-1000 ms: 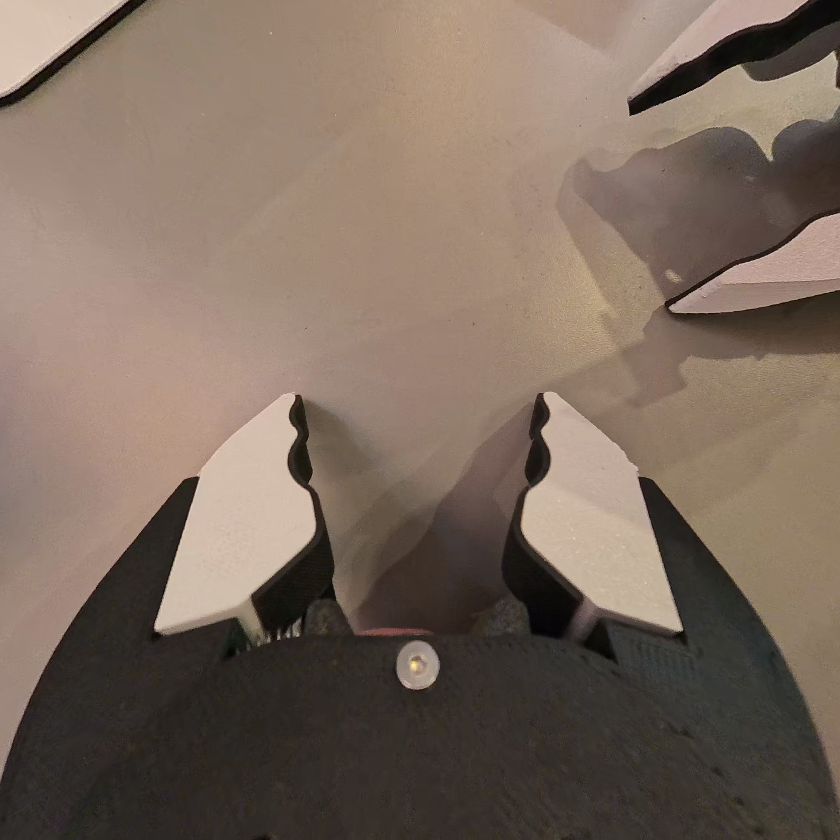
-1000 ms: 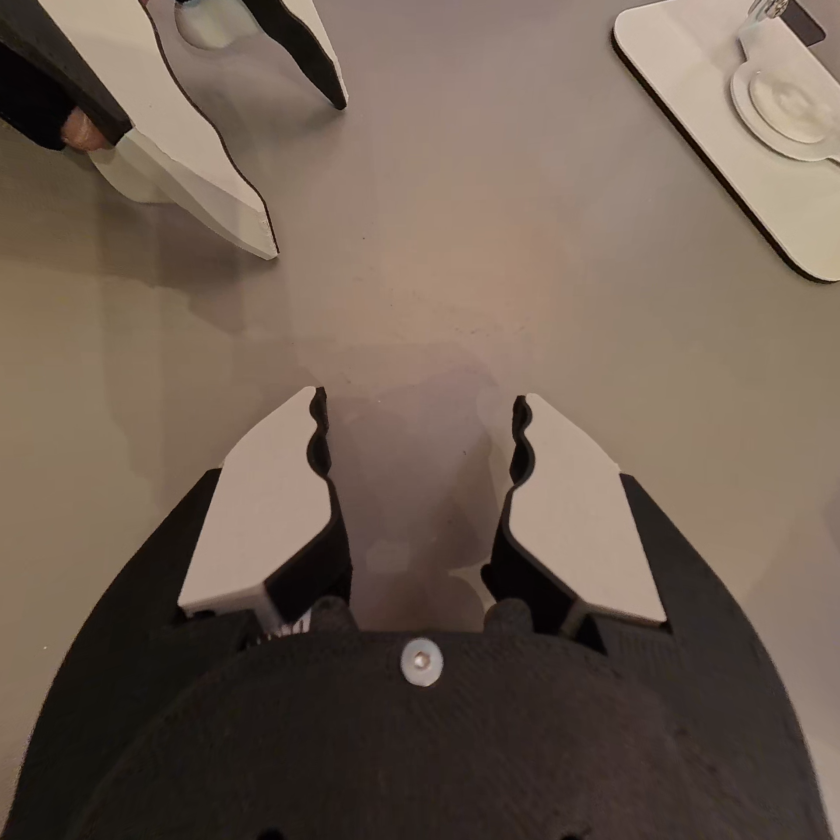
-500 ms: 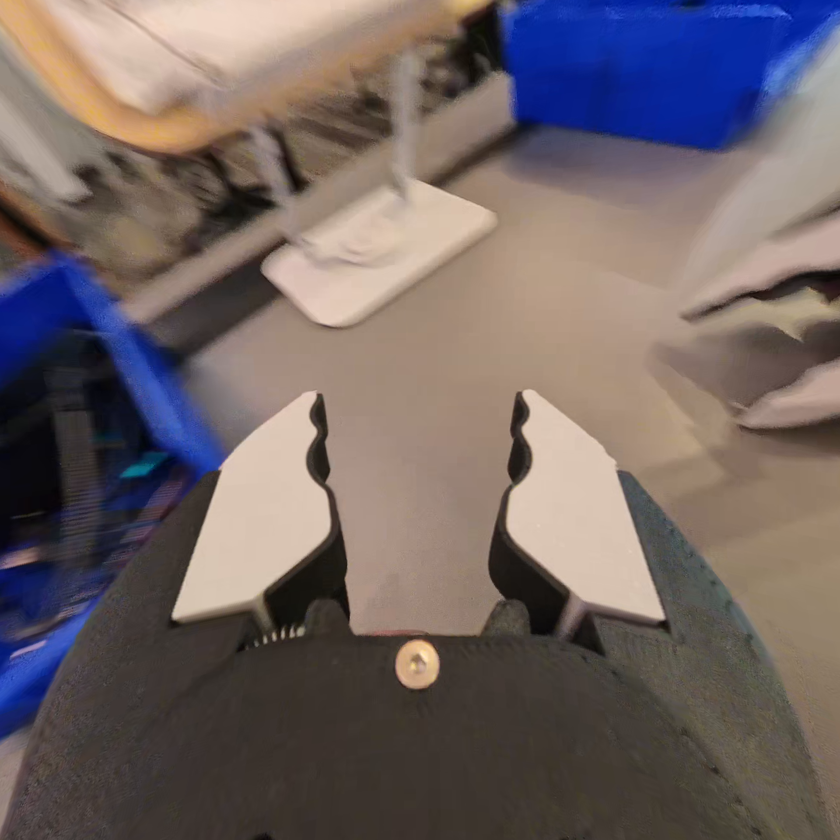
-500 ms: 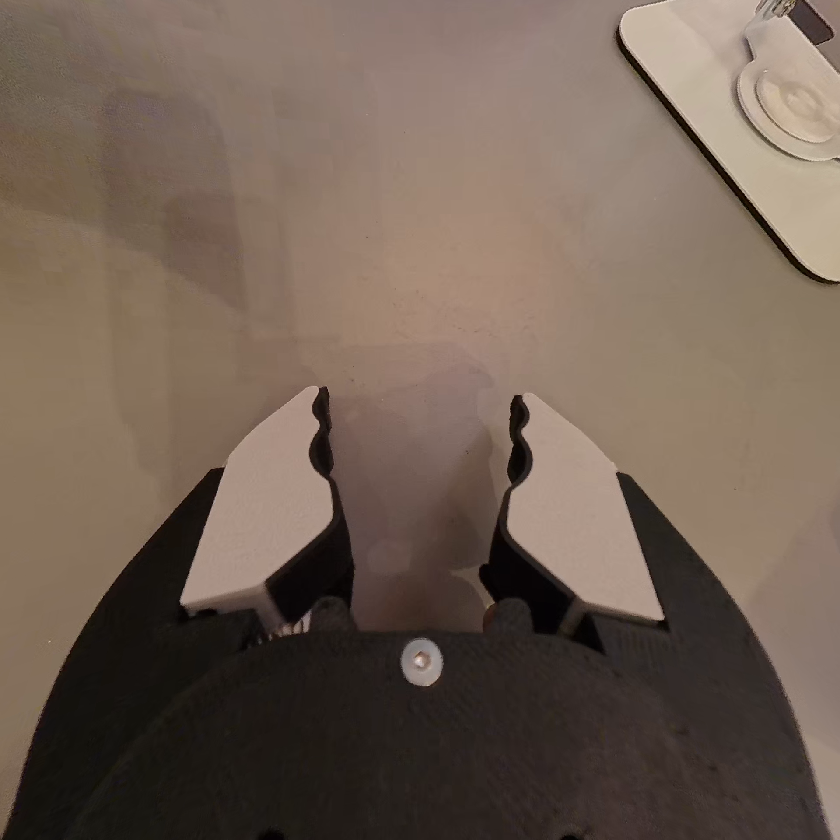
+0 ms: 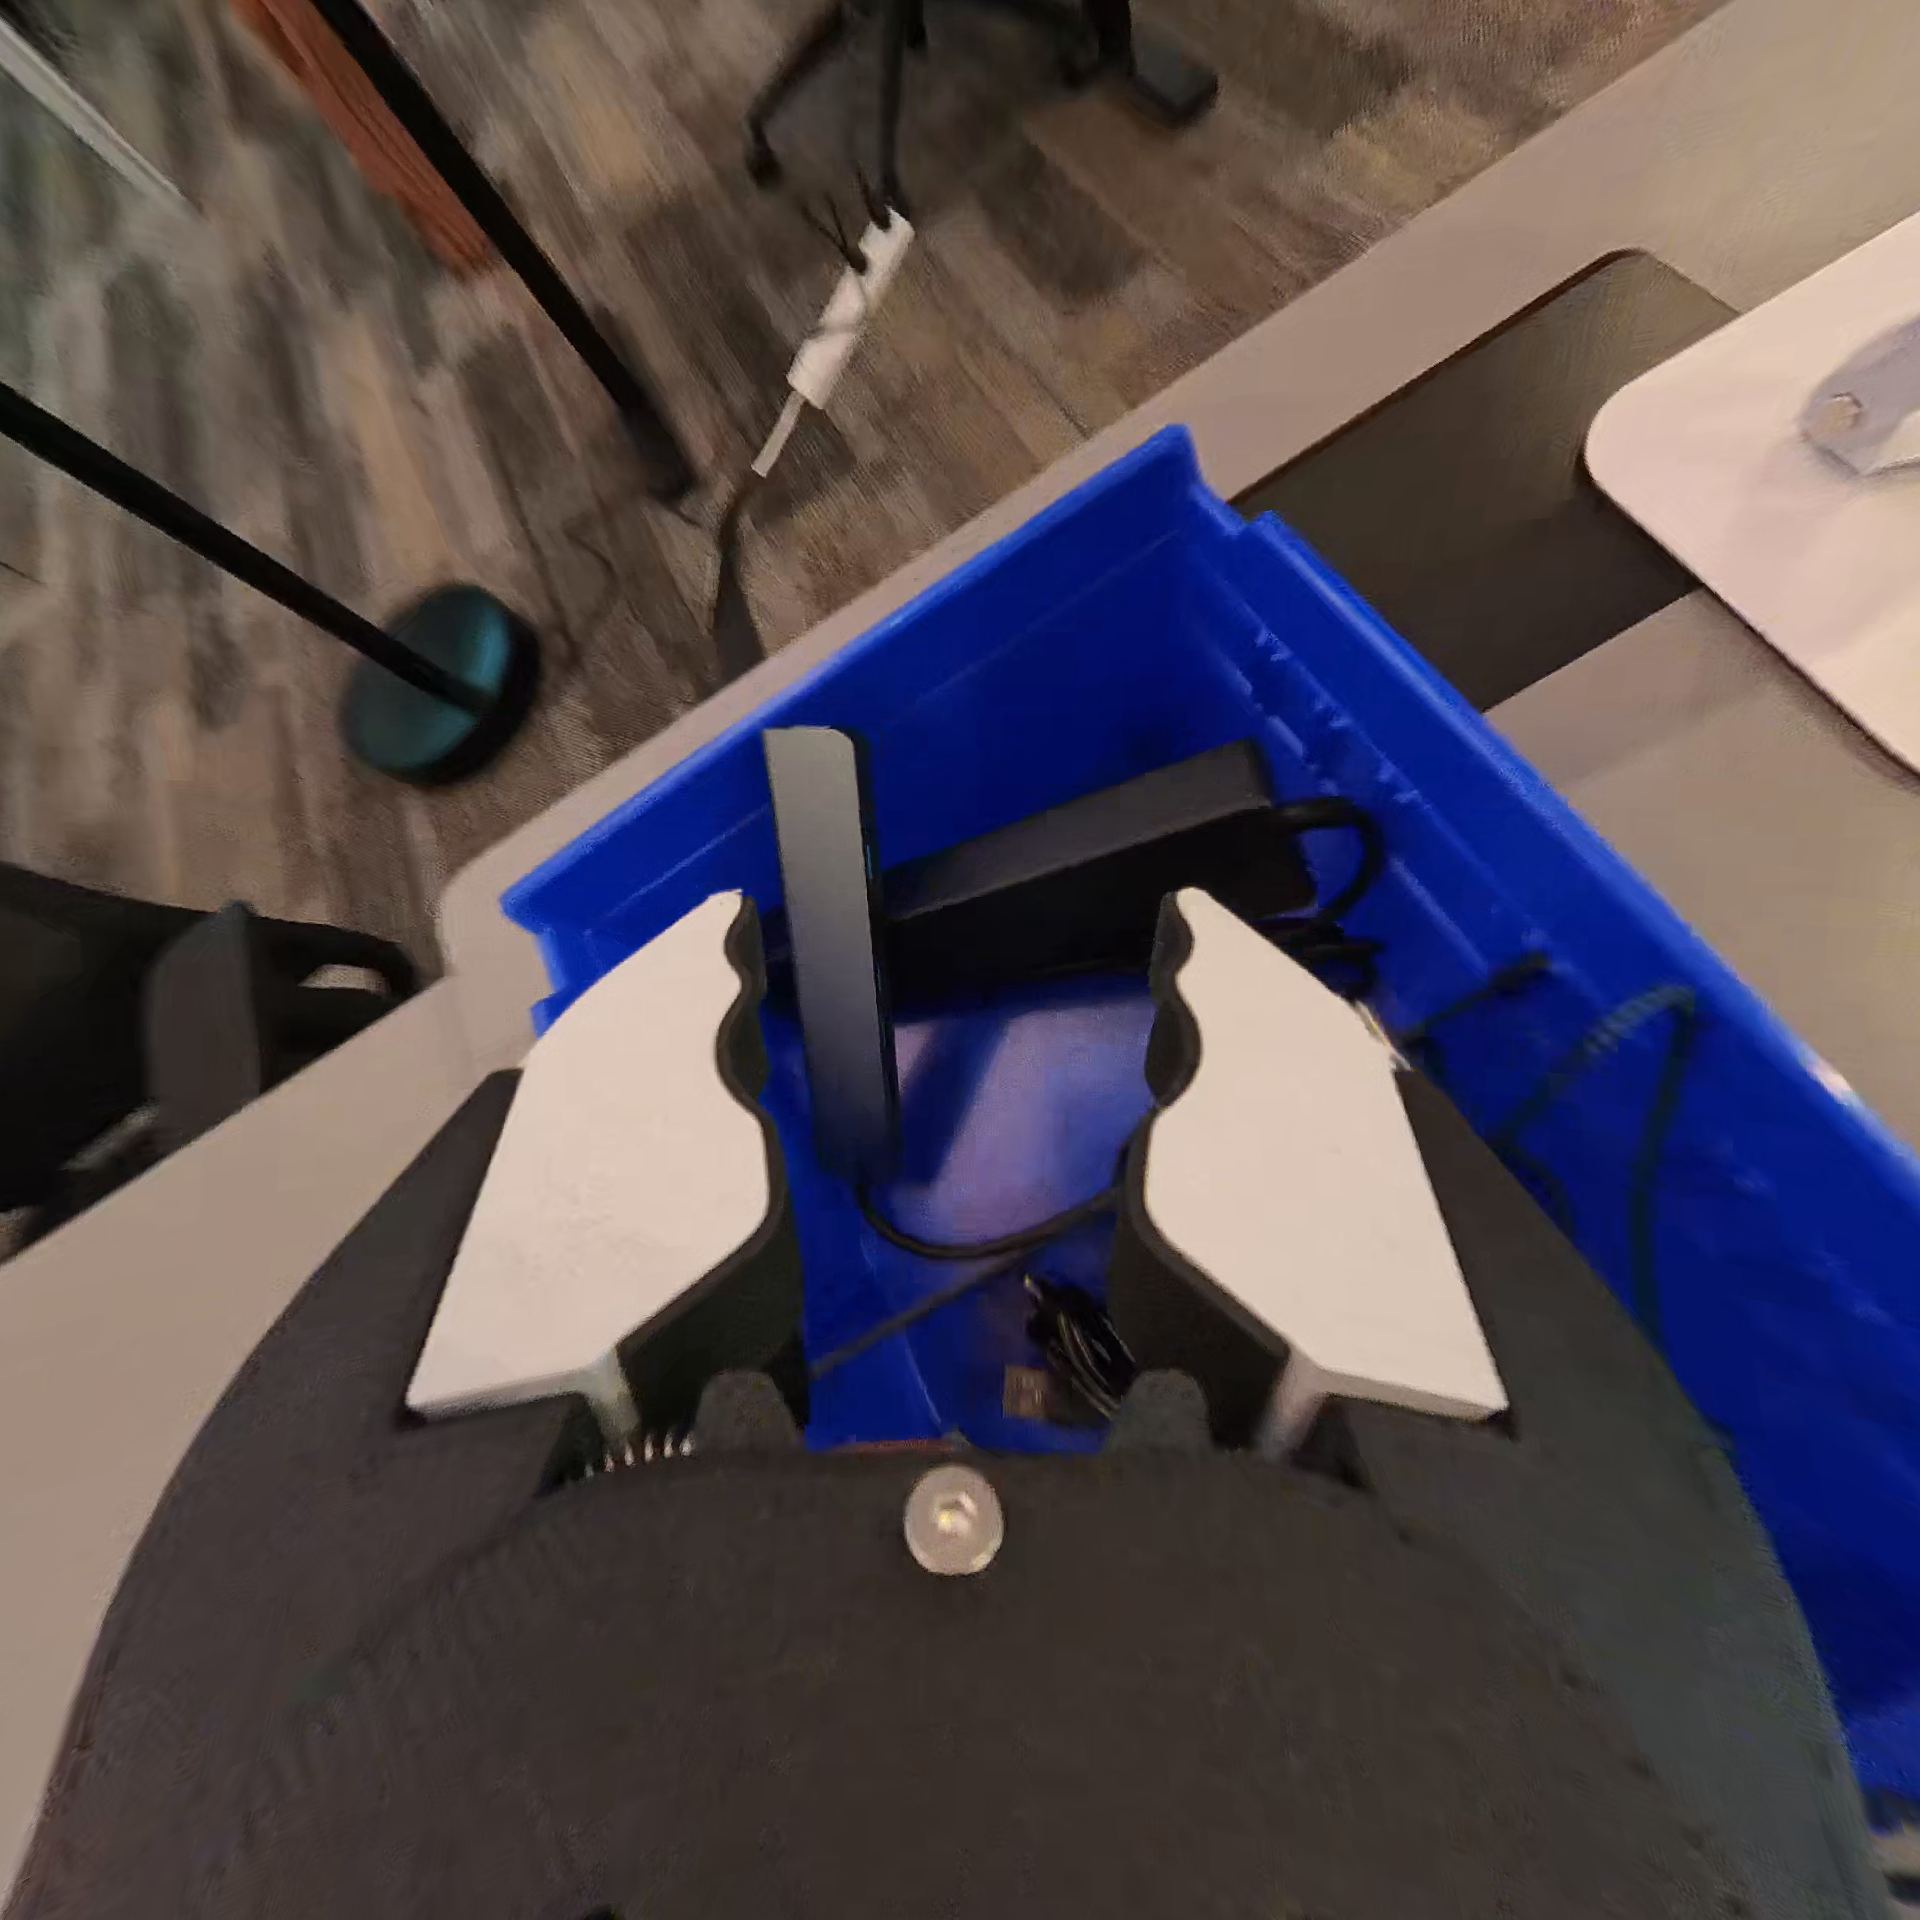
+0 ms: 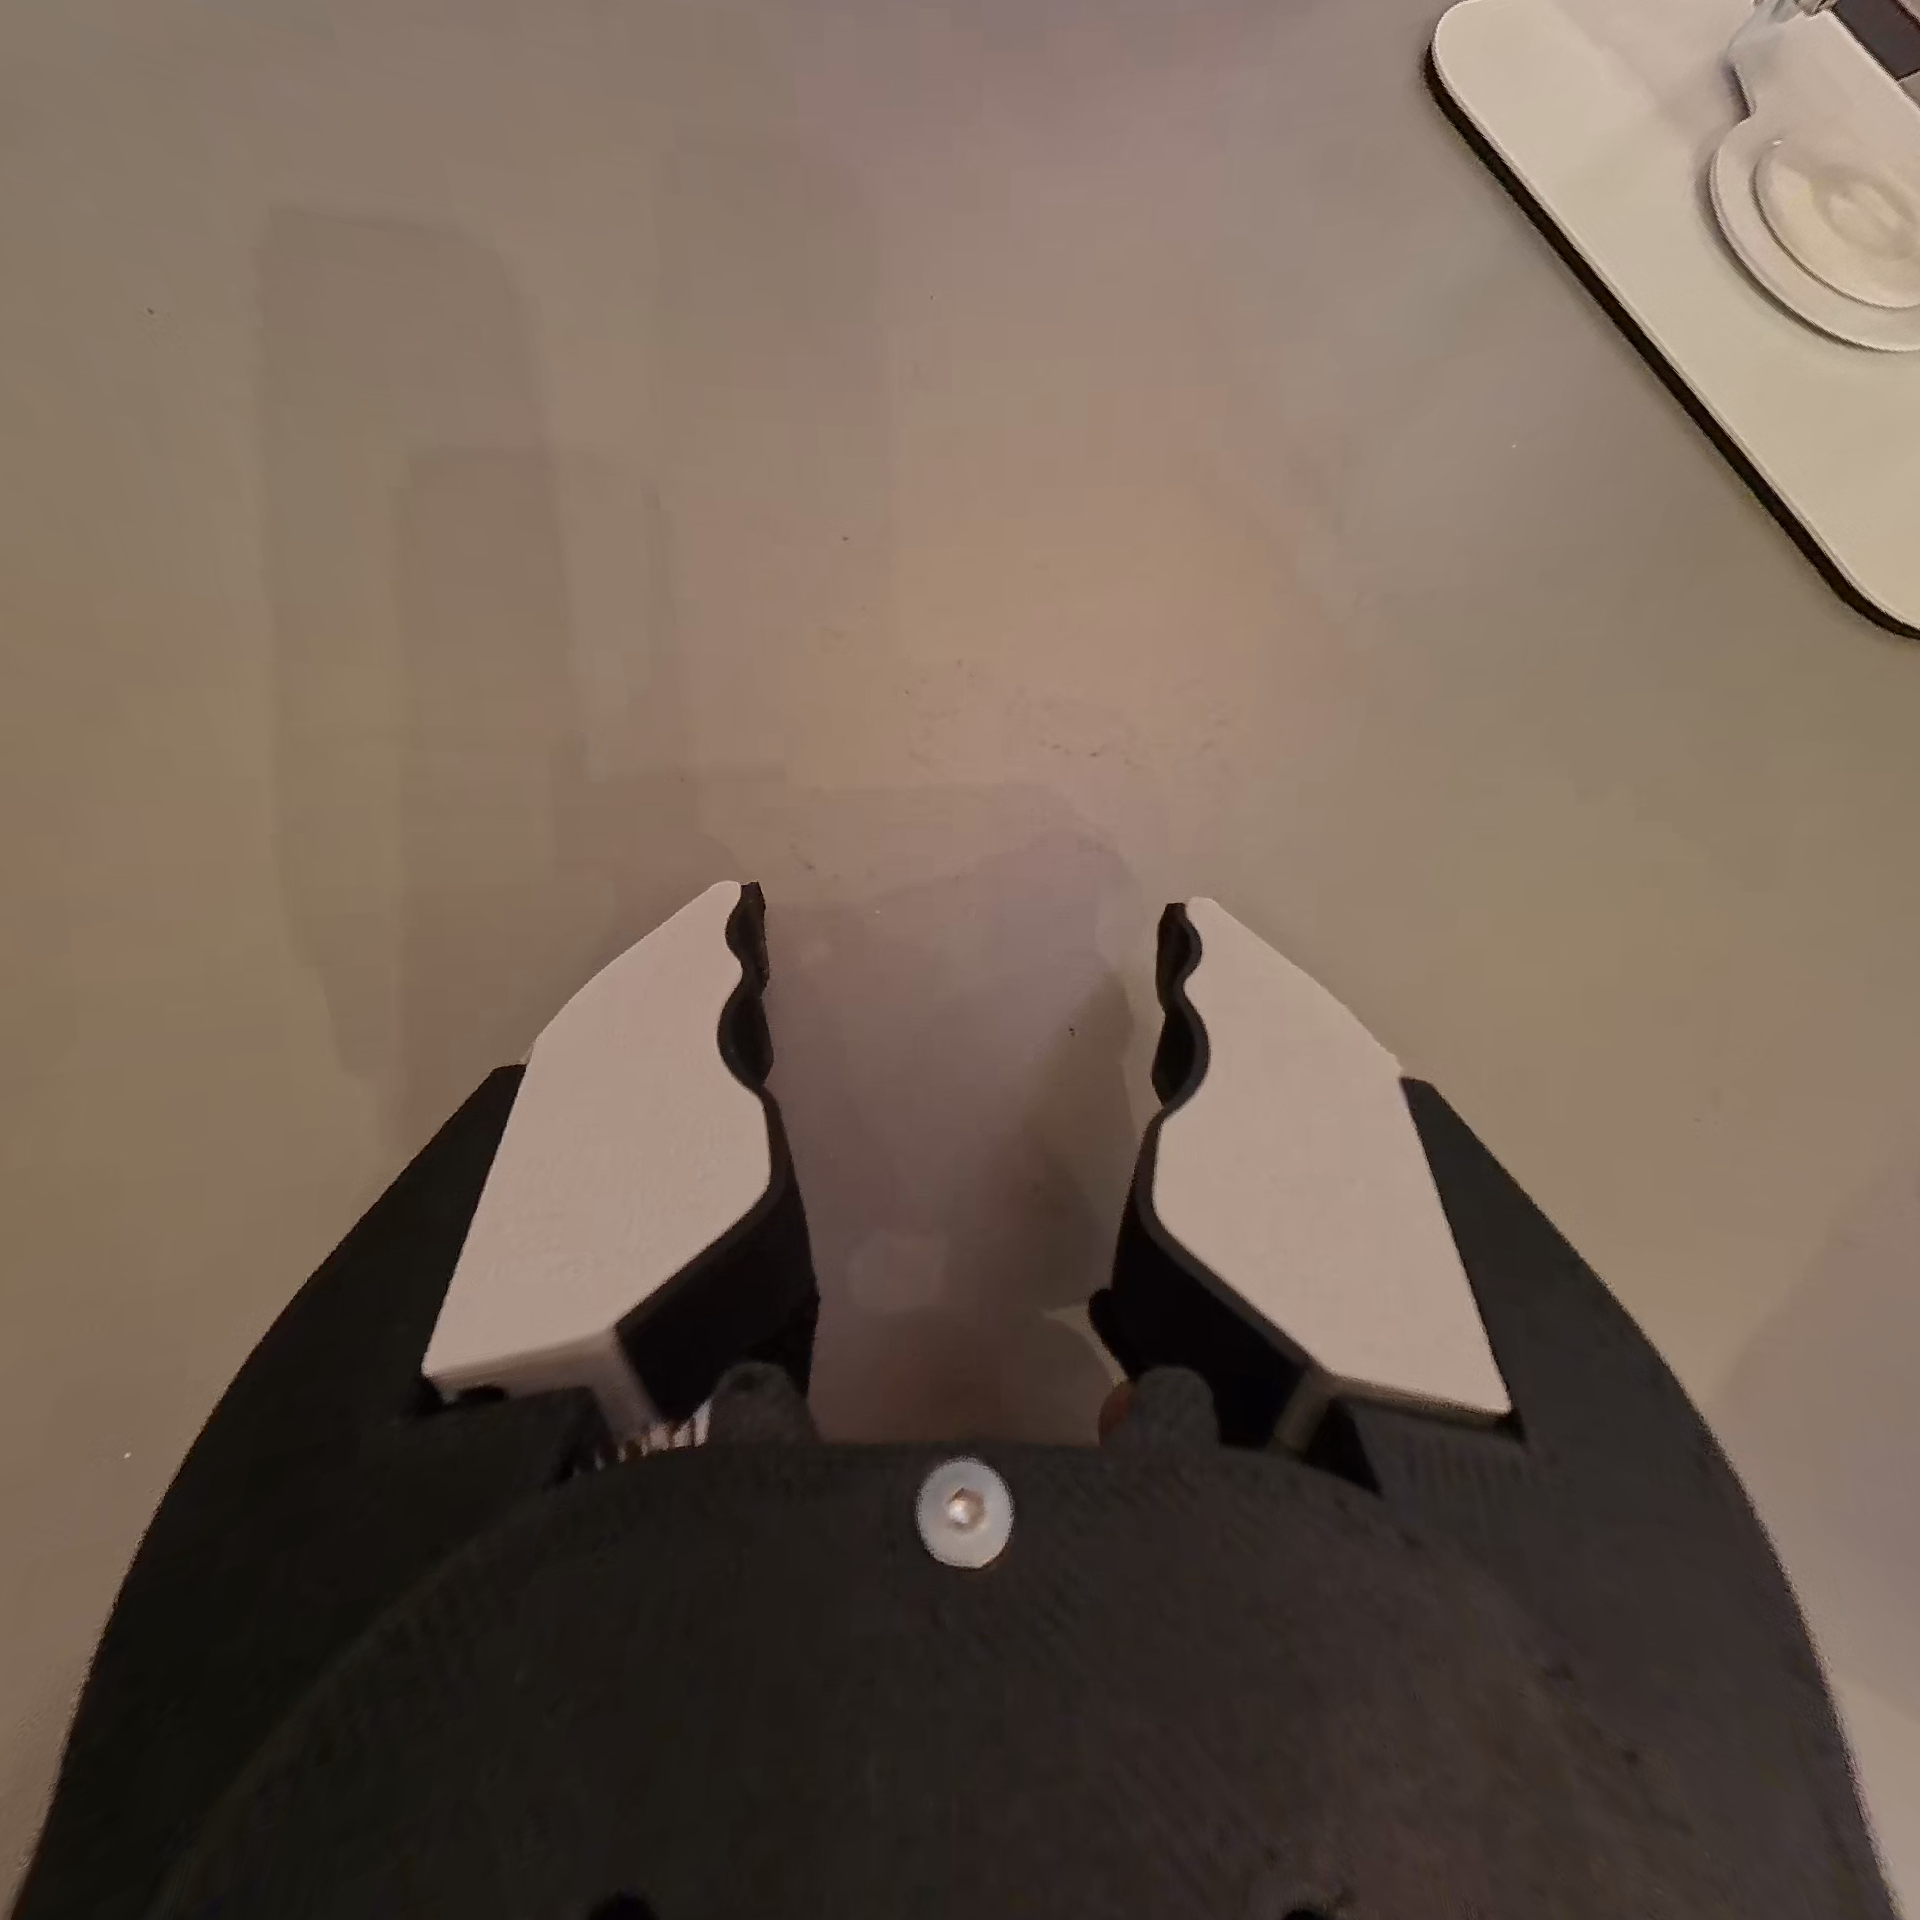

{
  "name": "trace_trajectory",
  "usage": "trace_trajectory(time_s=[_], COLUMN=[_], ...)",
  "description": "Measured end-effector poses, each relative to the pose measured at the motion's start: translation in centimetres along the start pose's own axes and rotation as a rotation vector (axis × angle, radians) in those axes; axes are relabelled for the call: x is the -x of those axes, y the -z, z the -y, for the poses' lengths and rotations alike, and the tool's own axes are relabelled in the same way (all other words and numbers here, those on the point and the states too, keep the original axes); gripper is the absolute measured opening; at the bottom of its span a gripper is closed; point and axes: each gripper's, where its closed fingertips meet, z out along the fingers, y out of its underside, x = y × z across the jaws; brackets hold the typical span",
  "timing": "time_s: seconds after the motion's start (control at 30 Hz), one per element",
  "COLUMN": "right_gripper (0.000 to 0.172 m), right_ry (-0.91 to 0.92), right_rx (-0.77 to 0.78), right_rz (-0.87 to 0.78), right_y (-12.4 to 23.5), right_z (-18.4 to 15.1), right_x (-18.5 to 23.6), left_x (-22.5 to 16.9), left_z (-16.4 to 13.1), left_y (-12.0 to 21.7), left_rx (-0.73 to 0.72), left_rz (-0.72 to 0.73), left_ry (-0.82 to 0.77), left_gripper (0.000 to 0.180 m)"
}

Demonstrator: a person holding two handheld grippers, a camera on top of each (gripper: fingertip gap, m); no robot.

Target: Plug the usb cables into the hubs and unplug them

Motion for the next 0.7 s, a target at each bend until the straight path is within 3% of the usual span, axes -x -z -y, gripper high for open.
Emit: trace_trajectory(time_s=[0.07,0.23,0.37,0.4,0.53,0.7], right_gripper=[0.068,0.063,0.061,0.06,0.057,0.057], right_ry=[0.002,0.004,-0.001,0.003,0.006,0.005], right_rx=[0.0,0.0,0.002,0.001,0.001,0.001], right_rz=[0.005,0.013,0.02,0.022,0.026,0.029], right_y=[0.0,-0.1,-0.1,-0.1,-0.1,-0.1], right_z=[0.0,0.0,0.0,0.0,0.0,0.0], right_x=[0.0,-0.1,-0.2,-0.2,-0.1,-0.1], left_x=[0.2,2.5,2.6,2.6,2.5,2.8], left_z=[-0.4,-2.3,-2.5,-2.5,-1.6,2.8], left_y=[-2.6,-7.0,-8.6,-8.7,-8.2,-4.2], left_rx=[0.063,0.229,0.251,0.254,0.22,0.05], left_rz=[-0.081,-0.076,-0.148,-0.156,-0.171,-0.15], left_ry=[0.025,0.063,0.118,0.118,0.099,0.096], left_gripper=[0.07,0.071,0.044,0.035,0.034,0.033])
